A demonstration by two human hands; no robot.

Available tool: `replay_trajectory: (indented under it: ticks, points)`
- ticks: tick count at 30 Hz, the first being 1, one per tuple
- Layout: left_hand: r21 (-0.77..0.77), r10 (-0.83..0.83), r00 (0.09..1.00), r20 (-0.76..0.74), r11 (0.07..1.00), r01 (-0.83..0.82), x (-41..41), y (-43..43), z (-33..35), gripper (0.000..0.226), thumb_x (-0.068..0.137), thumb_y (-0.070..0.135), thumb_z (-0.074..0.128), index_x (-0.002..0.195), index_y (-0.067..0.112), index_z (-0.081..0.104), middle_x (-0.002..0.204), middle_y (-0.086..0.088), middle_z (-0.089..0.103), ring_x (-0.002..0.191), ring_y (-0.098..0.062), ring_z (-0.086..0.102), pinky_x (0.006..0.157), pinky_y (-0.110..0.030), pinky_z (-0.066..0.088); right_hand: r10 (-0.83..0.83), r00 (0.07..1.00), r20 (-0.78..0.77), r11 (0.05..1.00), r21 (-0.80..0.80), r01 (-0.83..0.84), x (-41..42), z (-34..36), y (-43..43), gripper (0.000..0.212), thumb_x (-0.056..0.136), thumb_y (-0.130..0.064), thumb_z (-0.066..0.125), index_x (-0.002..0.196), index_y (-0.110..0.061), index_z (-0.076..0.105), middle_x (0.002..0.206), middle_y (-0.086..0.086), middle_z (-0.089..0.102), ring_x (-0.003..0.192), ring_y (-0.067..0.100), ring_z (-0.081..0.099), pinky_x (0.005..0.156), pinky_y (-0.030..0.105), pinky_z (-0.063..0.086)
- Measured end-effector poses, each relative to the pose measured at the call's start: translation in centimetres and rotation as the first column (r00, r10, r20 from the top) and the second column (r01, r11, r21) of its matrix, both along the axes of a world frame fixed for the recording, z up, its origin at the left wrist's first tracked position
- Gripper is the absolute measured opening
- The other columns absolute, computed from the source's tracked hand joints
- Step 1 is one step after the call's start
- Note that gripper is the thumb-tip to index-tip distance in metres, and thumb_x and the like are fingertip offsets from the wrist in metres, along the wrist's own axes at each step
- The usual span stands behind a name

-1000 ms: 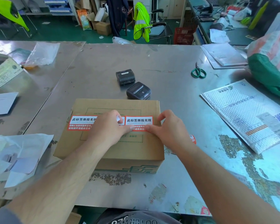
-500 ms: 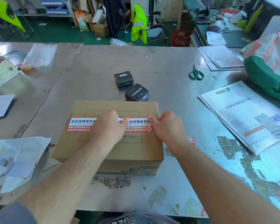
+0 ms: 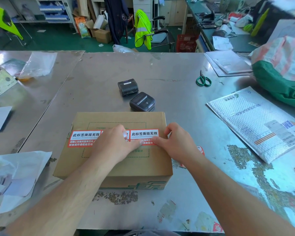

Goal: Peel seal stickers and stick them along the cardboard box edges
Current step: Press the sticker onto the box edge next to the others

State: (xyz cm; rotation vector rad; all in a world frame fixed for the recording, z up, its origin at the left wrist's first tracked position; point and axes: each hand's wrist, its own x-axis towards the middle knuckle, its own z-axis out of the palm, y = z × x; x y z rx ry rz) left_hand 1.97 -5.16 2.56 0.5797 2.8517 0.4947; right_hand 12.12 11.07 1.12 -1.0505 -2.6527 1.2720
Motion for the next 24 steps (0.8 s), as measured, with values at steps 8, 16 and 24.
replay_trajectory:
  ticks: [8,16,24]
  points:
    - [0.276,0.154,0.986,-0.065,0.952,-0.13,0.7,0.2,-0.3,0.035,0.083,0.054,0.064,0.077,0.022,0.05,0.07,0.007,0.058,0.066,-0.022,0.056,0.051,-0.03,0.033,-0.192,0.974,-0.12,0.978,-0.109,0.18,2.2,-0.5,1.7,0.038,0.091,-0.05,0.062,0.077,-0.018,0.047,0.066,-0.005,0.052,0.061,0.016,0.05,0.053,0.029,0.034]
    - [0.305,0.041,0.992,-0.118,0.952,-0.003,1.5,3.1,-0.5,0.034,0.084,0.049,0.064,0.073,0.022,0.048,0.06,0.003,0.057,0.062,-0.02,0.054,0.052,-0.031,0.037,-0.323,0.943,-0.077,0.938,-0.163,0.308,4.9,-2.7,4.9,0.035,0.091,-0.046,0.062,0.077,-0.016,0.05,0.063,-0.004,0.054,0.06,0.017,0.053,0.055,0.029,0.036]
    - [0.35,-0.106,0.982,-0.155,0.924,0.154,3.2,5.8,-1.6,0.036,0.081,0.047,0.066,0.067,0.023,0.042,0.056,0.007,0.059,0.061,-0.025,0.055,0.053,-0.032,0.046,-0.332,0.942,-0.055,0.935,-0.155,0.32,5.4,-4.1,6.9,0.036,0.091,-0.047,0.061,0.077,-0.014,0.054,0.065,-0.006,0.056,0.062,0.017,0.054,0.056,0.029,0.037]
